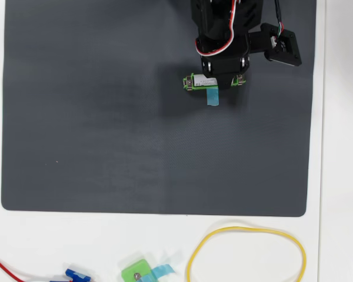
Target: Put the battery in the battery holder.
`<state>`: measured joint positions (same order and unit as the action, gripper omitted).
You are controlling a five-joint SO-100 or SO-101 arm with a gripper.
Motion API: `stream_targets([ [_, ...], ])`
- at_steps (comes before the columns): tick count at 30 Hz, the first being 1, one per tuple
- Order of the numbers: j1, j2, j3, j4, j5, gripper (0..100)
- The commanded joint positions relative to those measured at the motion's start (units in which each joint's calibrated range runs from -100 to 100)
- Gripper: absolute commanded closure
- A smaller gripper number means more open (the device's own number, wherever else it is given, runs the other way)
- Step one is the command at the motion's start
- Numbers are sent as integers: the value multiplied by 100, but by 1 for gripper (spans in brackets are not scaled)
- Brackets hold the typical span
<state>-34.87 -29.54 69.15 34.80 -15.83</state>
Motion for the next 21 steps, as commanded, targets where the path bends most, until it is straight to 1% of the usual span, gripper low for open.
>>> stream_targets([
  [1,5,-538,2,-9,24,100],
  [5,5,-888,239,-27,29,100],
  [9,-265,-837,204,-9,29,100],
  [21,-234,-675,160,-53,29,100],
])
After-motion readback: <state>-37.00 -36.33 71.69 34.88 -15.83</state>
